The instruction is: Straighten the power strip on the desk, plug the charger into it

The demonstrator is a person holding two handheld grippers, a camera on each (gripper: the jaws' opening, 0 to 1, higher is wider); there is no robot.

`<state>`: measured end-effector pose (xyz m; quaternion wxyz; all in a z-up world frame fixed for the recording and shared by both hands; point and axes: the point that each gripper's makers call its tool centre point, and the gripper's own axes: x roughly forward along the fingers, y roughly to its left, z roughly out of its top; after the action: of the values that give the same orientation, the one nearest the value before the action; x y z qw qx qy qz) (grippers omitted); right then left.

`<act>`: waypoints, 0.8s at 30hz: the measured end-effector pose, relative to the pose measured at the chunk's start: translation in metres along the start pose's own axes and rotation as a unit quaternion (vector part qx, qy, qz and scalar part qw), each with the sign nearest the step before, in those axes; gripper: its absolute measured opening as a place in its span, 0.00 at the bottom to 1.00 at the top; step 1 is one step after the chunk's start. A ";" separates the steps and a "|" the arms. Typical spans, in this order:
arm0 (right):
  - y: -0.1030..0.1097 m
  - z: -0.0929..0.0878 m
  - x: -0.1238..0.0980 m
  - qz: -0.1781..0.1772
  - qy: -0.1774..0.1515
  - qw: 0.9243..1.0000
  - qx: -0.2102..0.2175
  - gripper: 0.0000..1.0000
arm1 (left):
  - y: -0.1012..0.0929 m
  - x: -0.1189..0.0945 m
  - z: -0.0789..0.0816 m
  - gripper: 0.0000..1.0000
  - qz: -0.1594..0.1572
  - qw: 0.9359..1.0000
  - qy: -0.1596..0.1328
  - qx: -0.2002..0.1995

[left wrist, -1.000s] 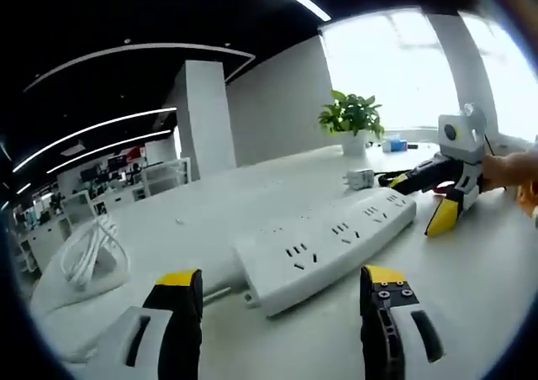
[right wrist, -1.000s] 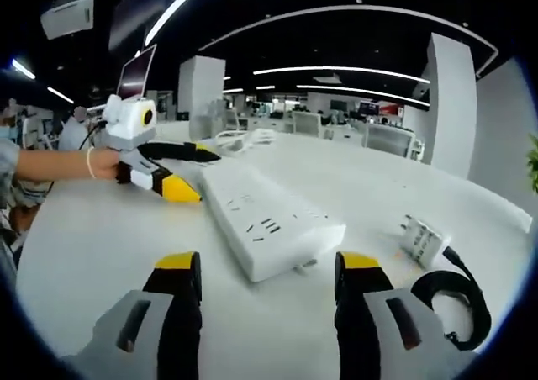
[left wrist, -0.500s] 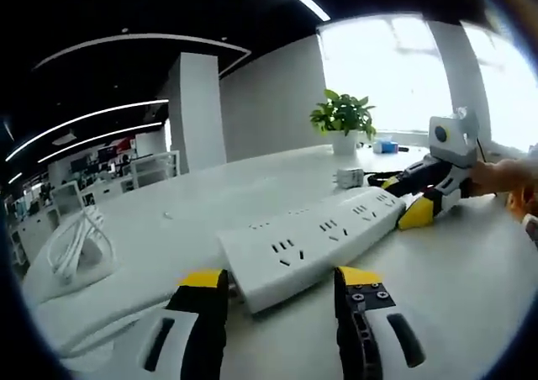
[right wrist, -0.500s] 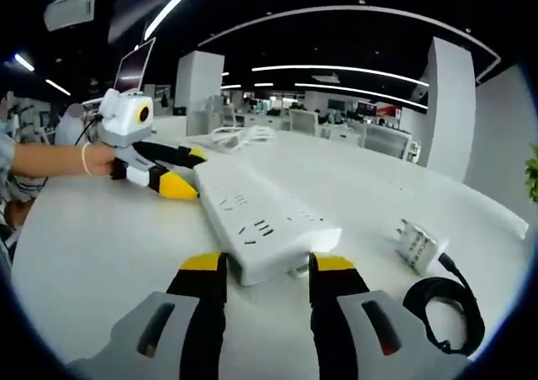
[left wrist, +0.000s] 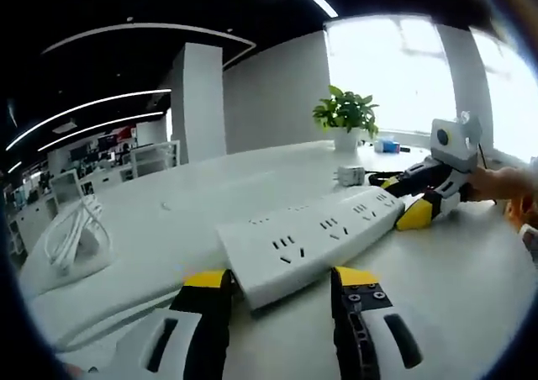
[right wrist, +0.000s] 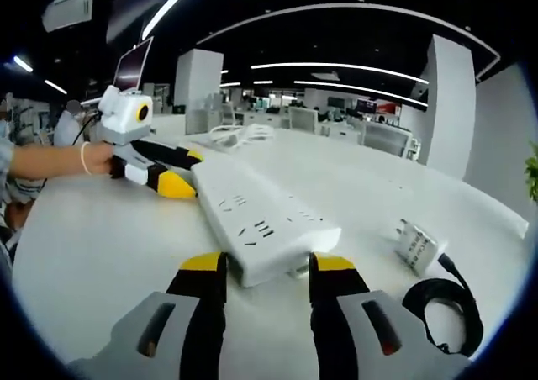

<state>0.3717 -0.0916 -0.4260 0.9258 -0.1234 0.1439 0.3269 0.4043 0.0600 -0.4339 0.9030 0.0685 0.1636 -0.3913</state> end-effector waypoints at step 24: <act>-0.009 0.004 0.007 0.011 -0.008 0.999 0.029 0.39 | -0.002 -0.005 -0.001 0.44 0.008 1.000 0.018 -0.003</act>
<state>0.3835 -0.0931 -0.4239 0.9267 -0.0920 0.1470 0.3334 0.3990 0.0624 -0.4327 0.9034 0.0745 0.1802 -0.3819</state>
